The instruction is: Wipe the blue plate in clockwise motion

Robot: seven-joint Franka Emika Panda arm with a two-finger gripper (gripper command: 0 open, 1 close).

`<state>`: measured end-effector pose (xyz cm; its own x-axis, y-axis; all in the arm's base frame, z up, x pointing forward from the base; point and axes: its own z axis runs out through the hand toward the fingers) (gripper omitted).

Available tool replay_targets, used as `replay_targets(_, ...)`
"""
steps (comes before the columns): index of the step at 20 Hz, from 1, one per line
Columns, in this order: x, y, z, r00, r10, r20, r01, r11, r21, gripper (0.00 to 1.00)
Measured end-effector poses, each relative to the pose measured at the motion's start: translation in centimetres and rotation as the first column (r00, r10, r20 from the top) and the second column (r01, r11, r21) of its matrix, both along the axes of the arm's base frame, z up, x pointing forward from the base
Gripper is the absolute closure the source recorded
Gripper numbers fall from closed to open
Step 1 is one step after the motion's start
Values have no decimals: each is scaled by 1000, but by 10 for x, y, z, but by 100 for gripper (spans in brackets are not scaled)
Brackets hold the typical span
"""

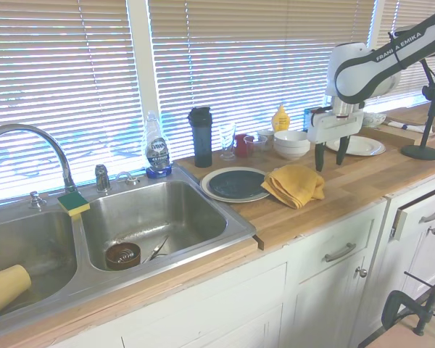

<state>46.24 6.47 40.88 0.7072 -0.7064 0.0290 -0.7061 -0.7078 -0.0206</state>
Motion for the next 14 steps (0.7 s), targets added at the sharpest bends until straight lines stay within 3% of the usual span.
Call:
replay_targets(6, 20, 27, -9, 999, 12, -32, -10, 999, 38, 0)
replay_targets(14, 74, 23, -35, 996, -38, -80, 52, 983, 176, 0)
